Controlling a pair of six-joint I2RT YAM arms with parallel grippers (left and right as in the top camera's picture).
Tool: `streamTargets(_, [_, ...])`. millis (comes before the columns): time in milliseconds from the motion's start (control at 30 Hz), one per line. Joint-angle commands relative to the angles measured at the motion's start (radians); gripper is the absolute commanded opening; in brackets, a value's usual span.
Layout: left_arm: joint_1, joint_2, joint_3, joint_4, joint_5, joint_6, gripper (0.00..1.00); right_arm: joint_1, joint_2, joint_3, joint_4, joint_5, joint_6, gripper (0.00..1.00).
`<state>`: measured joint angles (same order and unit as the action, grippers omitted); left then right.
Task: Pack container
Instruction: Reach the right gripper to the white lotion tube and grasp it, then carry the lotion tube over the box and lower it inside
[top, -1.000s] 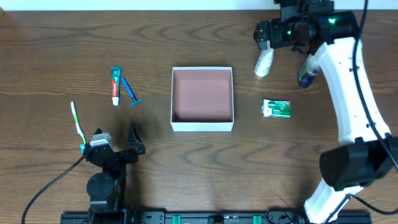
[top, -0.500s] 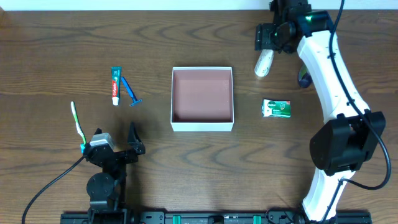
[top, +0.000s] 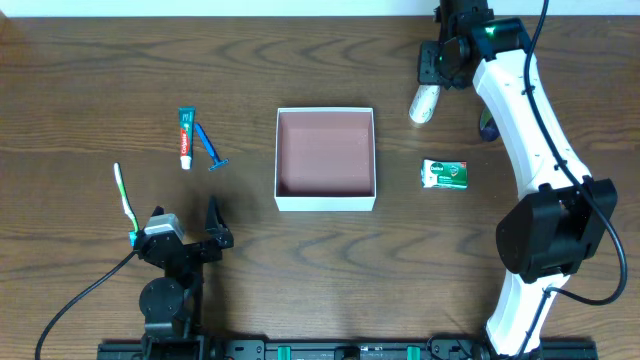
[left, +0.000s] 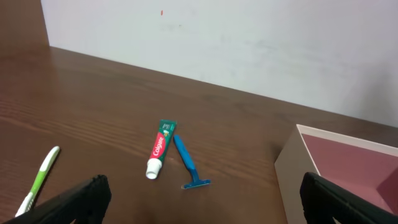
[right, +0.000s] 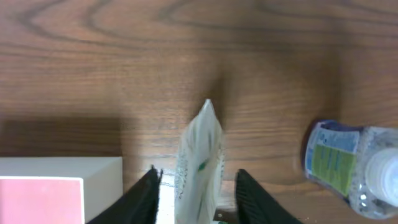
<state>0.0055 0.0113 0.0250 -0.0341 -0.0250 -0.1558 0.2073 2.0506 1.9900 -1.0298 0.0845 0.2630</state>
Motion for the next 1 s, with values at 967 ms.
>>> streamTargets(967, [0.005, -0.004, -0.021, -0.037, -0.005, 0.013, 0.98, 0.115, -0.29, 0.007, 0.004, 0.092, -0.106, 0.02])
